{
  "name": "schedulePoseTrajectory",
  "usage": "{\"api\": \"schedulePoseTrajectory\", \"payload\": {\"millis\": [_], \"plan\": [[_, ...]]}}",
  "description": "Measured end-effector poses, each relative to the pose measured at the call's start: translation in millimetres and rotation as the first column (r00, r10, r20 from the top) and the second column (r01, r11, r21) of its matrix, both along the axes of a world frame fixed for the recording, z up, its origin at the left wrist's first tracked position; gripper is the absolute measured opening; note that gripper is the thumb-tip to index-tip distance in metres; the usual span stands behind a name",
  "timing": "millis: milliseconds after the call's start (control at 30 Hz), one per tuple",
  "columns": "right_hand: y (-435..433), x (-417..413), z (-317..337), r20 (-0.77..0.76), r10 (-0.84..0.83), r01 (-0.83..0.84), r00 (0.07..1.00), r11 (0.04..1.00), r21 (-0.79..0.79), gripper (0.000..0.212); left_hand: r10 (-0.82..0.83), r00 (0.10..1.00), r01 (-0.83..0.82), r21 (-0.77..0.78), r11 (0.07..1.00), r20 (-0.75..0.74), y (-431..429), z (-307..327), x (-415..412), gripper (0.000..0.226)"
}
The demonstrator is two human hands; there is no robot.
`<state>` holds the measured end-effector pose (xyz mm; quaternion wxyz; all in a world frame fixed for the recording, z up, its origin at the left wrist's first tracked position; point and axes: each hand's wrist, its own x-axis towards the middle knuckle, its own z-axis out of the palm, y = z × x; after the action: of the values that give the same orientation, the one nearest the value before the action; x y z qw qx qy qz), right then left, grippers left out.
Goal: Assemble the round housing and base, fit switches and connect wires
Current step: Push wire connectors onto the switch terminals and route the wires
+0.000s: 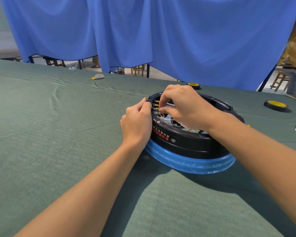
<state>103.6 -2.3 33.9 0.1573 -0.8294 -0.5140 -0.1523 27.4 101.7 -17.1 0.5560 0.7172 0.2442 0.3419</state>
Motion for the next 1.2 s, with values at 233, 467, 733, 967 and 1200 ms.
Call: {"api": "schedulePoseTrajectory", "payload": {"millis": [233, 467, 733, 967, 1200], "plan": [[5.4, -3.0, -1.7, 0.007, 0.005, -0.005, 1.000, 0.999, 0.046, 0.010, -0.015, 1.000, 0.015, 0.018, 1.000, -0.017, -0.1, 0.5, 1.7, 0.063], [8.0, -0.9, -1.6, -0.058, 0.007, -0.002, 0.998, 0.996, 0.089, 0.006, -0.006, 1.000, 0.005, 0.031, 1.000, 0.016, 1.8, -1.8, 4.6, 0.063], [5.0, -1.6, 1.6, -0.097, 0.018, -0.011, 0.995, 0.997, 0.073, 0.012, 0.014, 0.999, -0.015, 0.029, 0.999, 0.050, 1.5, -2.5, 3.7, 0.046], [-40.3, 3.5, 12.8, -0.096, -0.068, 0.082, 0.993, 0.986, 0.146, 0.009, 0.023, 0.999, -0.022, -0.017, 1.000, 0.024, 0.8, -0.6, 1.8, 0.034], [-84.2, 3.0, -10.2, -0.115, -0.244, 0.270, 0.963, 0.891, 0.364, 0.012, 0.040, 0.997, -0.037, -0.034, 0.999, 0.067, -2.4, -0.6, 2.2, 0.032]]}}
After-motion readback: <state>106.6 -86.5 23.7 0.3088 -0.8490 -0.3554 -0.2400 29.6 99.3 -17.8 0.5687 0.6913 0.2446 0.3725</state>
